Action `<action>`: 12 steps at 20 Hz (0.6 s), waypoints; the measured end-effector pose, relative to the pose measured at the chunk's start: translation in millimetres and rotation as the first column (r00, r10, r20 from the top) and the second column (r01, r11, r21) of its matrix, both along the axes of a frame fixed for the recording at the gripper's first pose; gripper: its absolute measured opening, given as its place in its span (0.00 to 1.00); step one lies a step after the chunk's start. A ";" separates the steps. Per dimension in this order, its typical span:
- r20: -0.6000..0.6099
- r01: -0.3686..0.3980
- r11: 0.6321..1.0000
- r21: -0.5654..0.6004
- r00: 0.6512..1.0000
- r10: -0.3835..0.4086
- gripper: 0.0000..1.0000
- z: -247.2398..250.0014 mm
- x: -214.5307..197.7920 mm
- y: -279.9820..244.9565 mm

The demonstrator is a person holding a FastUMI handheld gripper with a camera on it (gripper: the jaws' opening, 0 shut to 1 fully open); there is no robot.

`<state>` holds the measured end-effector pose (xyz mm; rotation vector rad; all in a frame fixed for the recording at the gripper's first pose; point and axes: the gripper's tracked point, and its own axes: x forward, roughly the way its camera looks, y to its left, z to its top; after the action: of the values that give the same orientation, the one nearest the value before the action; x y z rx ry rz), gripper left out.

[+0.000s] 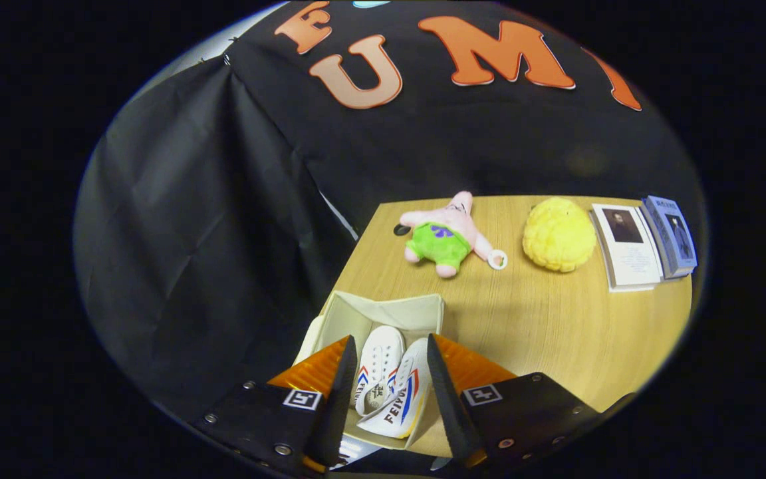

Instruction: Open the storage box then place both shoes into the box .Put the left shoe in first, then the right shoe, with the right side of both shoes facing outward in a uniform manner.

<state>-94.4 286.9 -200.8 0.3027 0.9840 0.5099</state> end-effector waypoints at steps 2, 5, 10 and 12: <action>0.087 0.030 0.999 -0.018 0.996 -0.028 0.72 21.0 16.5 -20.5; 0.199 0.102 0.995 -0.013 0.975 -0.098 0.85 50.9 40.3 -54.7; 0.390 0.206 0.978 -0.030 0.903 -0.178 0.95 103.4 69.7 -126.6; 0.484 0.254 0.966 -0.048 0.852 -0.200 0.97 131.2 78.1 -160.7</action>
<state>-16.3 126.2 -69.6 0.1769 0.4817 0.2885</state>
